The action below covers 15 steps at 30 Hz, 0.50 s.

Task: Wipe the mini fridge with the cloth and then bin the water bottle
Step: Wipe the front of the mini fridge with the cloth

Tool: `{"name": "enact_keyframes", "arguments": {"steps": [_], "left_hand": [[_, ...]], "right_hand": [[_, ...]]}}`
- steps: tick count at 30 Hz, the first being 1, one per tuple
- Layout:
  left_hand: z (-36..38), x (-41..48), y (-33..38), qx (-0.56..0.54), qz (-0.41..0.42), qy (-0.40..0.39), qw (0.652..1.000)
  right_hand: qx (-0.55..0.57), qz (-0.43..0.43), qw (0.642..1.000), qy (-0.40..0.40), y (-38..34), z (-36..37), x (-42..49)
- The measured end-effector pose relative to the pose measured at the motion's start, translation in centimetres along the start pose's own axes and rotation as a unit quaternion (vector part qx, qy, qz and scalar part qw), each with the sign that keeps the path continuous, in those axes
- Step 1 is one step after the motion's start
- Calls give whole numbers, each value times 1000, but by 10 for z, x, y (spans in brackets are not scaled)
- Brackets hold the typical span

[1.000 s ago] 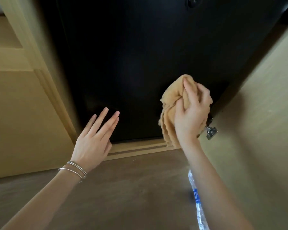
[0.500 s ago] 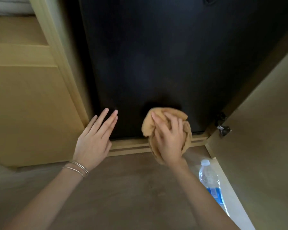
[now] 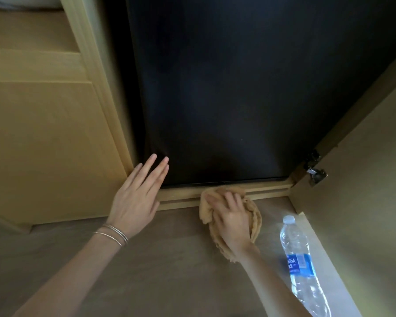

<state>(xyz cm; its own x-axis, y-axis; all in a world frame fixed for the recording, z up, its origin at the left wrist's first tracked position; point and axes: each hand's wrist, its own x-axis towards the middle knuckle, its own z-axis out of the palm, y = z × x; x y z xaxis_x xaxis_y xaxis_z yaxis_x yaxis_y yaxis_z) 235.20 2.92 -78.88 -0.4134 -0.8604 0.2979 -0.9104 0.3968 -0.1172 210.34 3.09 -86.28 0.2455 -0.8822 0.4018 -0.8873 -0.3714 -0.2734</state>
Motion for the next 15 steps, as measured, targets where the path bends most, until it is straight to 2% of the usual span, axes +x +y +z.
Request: {"name": "enact_keyframes", "arguments": {"steps": [4, 7, 10, 13, 15], "left_hand": [[3, 0, 1, -18, -4, 12, 1000], [4, 2, 2, -25, -7, 18, 1000], [5, 1, 5, -30, -12, 18, 999], [5, 2, 3, -26, -10, 13, 1000], [5, 1, 1, -25, -5, 12, 1000]], "right_hand": [[63, 75, 977, 188, 6, -35, 26], [66, 99, 961, 248, 10, -44, 53], [34, 140, 969, 202, 22, -19, 40], [8, 216, 972, 93, 31, 14, 10], [4, 211, 976, 48, 27, 24, 4]]}}
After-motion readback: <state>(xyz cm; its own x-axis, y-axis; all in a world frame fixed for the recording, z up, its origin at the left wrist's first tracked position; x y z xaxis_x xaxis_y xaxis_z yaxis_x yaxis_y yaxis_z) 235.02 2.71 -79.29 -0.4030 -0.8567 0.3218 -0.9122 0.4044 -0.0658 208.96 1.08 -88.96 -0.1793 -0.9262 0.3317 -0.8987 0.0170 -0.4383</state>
